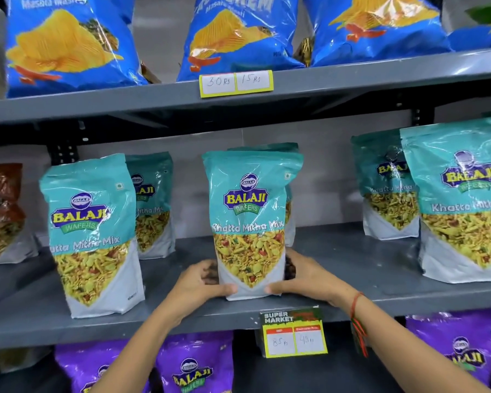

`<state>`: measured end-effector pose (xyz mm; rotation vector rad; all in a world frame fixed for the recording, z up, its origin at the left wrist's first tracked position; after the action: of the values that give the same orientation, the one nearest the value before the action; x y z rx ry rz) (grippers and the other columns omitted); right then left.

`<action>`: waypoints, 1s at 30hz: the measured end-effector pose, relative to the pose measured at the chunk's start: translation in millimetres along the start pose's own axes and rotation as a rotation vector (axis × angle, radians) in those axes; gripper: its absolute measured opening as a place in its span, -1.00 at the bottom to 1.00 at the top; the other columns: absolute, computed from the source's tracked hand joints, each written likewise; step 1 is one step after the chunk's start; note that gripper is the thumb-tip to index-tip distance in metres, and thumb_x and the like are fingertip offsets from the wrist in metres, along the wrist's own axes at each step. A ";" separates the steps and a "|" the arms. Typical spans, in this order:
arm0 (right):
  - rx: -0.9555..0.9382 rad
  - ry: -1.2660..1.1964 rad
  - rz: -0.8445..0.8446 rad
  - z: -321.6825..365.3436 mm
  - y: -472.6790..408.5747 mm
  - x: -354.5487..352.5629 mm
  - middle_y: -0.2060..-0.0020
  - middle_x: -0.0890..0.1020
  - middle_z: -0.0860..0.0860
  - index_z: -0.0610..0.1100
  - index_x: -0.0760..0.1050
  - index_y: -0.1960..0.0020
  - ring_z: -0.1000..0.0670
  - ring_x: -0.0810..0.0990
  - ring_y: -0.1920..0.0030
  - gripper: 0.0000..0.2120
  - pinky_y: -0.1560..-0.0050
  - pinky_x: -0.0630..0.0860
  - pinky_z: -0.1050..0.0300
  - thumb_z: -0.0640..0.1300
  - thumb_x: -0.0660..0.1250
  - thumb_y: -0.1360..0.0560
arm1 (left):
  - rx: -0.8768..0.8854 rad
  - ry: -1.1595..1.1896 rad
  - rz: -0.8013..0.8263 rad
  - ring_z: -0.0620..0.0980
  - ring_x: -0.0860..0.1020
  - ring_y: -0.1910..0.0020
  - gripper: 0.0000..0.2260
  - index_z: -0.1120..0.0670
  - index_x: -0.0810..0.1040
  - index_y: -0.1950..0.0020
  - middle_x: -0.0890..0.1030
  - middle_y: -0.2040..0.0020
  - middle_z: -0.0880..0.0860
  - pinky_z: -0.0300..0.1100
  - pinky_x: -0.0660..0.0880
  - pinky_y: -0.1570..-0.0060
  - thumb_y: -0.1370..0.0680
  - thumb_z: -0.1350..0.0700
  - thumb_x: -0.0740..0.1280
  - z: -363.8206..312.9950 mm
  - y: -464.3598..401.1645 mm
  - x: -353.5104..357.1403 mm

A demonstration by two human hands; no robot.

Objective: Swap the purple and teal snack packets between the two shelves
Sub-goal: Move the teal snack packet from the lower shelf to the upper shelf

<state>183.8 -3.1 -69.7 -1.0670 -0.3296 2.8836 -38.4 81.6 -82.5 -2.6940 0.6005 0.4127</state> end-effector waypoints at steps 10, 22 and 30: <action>0.057 -0.046 -0.014 -20.9 6.5 -27.8 -0.21 0.63 0.17 0.12 0.43 -0.32 0.18 0.60 -0.19 -0.27 -0.33 0.49 0.12 0.08 0.63 -0.20 | -0.010 -0.111 0.003 -0.13 0.70 0.07 -0.37 0.03 0.62 -0.07 0.74 0.04 -0.05 -0.13 0.61 -0.05 -0.06 -0.12 0.63 -13.1 -10.6 32.6; 0.103 -0.161 -0.061 -43.5 12.4 -39.1 -0.22 0.65 0.10 0.05 0.42 -0.31 0.13 0.62 -0.19 -0.23 -0.34 0.51 0.03 0.03 0.66 -0.17 | -0.068 -0.170 0.009 -0.17 0.67 0.04 -0.34 0.01 0.58 -0.13 0.71 -0.01 -0.08 -0.04 0.60 -0.14 -0.09 -0.17 0.61 -18.8 -6.6 52.3; -0.061 -0.209 -0.642 11.3 63.3 -37.6 -0.31 0.42 0.05 -0.04 0.28 -0.46 0.01 0.45 -0.31 -0.11 -0.37 0.43 -0.05 0.18 0.57 -0.26 | 0.105 -0.132 -0.431 -0.08 0.66 0.02 -0.47 0.02 0.55 -0.26 0.67 0.02 -0.03 -0.17 0.55 -0.10 -0.33 -0.05 0.55 -46.9 54.2 16.3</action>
<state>206.8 -71.4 -51.0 -0.5243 -0.6373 2.4034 -39.3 11.4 -60.8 -2.5721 -0.0014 0.4206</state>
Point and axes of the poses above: each hand's wrist, its own y-axis away from the middle knuckle, its own x-axis out of the palm, z = x × y, the point moved 6 cm from there along -y, towards the middle knuckle
